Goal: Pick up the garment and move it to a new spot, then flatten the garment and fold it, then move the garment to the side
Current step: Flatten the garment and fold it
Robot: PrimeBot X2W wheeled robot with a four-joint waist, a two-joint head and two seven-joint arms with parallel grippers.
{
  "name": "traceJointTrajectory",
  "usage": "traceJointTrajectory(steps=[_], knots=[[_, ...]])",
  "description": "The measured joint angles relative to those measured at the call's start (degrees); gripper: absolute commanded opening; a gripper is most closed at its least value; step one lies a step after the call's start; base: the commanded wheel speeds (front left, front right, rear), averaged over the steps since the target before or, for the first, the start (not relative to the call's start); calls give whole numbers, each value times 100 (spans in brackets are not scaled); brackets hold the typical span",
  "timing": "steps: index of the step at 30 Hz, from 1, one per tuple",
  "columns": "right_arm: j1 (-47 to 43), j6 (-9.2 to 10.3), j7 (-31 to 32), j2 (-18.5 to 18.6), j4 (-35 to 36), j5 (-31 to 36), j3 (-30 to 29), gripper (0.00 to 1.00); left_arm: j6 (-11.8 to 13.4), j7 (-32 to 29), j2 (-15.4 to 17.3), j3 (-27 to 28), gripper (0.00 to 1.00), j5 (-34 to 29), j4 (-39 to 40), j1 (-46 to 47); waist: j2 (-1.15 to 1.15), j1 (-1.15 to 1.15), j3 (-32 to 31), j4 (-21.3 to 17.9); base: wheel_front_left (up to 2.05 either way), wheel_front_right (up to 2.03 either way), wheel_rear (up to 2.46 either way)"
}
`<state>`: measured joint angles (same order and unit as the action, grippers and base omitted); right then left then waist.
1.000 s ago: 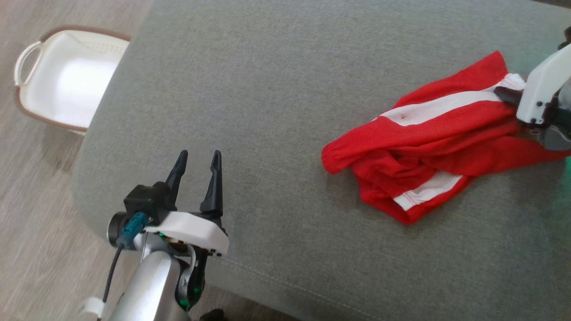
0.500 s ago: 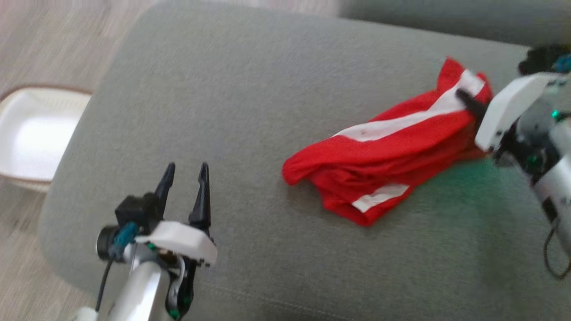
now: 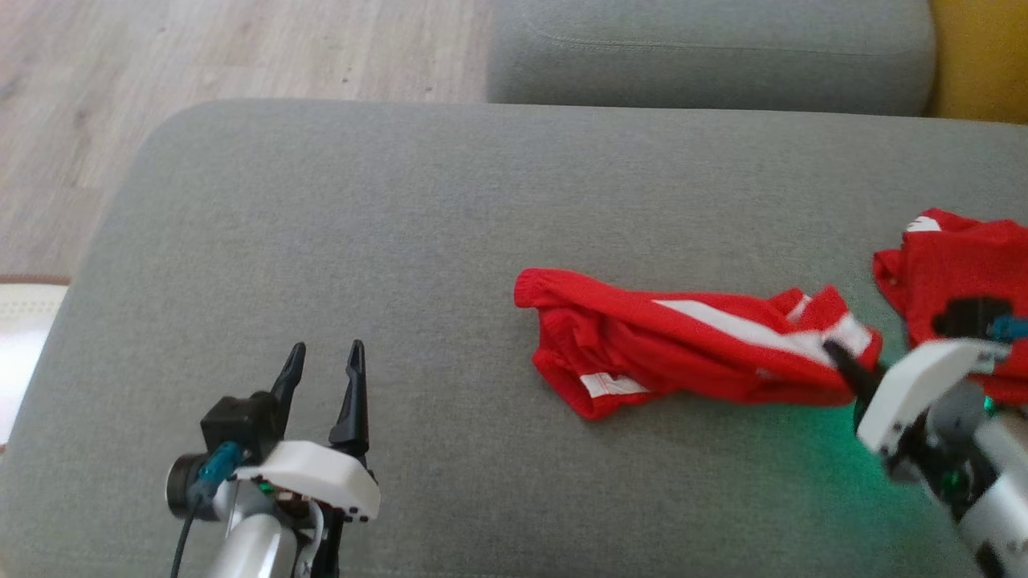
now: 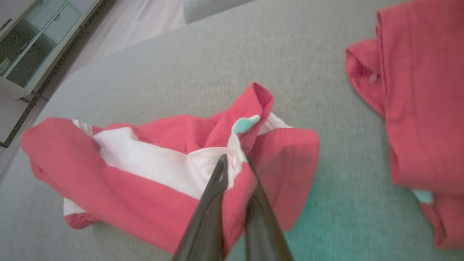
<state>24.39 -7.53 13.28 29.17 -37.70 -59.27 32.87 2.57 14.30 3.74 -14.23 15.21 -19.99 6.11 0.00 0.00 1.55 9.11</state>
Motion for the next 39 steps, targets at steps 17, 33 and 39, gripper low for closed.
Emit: traceJointTrajectory(steps=[17,33,39], knots=[[-786,0,-1700,-995,265,1590,-1636,100,-3,0,85,1,100,8,-46,-141,0,0,-229,-376,0,0,0],[-1345,0,-1679,-1880,1764,2793,-2570,100,-920,-4250,313,-100,100,1972,-809,2627,0,0,103,-898,0,0,0],[-1302,0,-1612,-2158,2026,2929,-2515,100,-913,-5842,391,75,100,2647,-1949,3478,0,0,423,-1348,0,0,0]])
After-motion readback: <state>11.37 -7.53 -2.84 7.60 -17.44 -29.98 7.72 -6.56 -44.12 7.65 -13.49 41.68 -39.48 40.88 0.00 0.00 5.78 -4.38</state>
